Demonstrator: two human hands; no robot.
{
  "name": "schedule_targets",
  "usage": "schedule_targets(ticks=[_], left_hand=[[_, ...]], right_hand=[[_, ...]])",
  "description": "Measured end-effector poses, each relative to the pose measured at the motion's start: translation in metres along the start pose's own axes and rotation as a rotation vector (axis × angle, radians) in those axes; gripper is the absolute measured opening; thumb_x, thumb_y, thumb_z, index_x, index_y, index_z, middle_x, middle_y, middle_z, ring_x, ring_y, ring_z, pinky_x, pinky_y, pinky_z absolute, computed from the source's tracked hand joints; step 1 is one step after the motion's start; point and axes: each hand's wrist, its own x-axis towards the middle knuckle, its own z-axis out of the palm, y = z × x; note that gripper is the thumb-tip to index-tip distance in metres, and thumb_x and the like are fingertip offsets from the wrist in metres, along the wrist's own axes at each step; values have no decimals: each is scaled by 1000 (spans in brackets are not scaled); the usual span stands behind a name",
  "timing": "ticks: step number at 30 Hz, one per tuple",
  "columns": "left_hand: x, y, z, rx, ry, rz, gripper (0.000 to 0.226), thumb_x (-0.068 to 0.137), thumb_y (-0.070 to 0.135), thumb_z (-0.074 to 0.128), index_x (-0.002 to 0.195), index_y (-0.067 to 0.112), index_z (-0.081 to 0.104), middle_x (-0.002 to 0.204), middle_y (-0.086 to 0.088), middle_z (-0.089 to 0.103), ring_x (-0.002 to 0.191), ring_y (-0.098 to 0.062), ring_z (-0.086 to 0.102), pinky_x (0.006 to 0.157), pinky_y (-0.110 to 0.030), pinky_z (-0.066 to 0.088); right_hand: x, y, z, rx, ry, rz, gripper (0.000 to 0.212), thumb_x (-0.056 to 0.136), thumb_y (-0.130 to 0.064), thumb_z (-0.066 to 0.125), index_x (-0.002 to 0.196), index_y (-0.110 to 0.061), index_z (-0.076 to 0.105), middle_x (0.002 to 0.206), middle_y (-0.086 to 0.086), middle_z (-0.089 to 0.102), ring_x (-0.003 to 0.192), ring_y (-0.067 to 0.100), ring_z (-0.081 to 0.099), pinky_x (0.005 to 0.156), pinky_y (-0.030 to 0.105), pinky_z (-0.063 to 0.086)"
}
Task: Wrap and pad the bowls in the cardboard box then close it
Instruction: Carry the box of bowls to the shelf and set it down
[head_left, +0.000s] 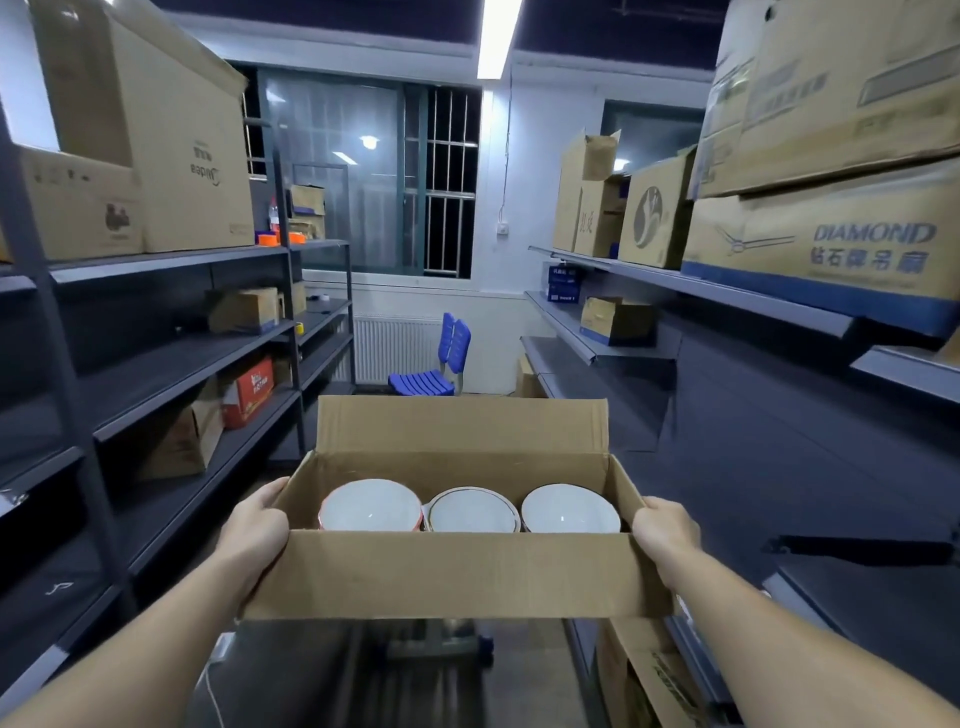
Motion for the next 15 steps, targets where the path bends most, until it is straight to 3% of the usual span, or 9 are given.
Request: schedule_targets(ticks=[6,15], left_hand=[[75,11,40,21,30,-1,70,80,-6,32,138,26,55,129,-6,62,109,-29,58,97,-43,50],[190,60,104,28,92,17,67,84,-8,32,138,24,54,129,-10,60,104,-27,55,86,-35,46]], right_hand=[[83,-25,42,23,-12,-3,32,85,-1,38,92,-7,68,96,14,62,96,36,52,76,36,43],[213,-73,84,52,-48,-11,33,87,0,38,100,-8,67,90,9,58,92,33,51,74,34,39]])
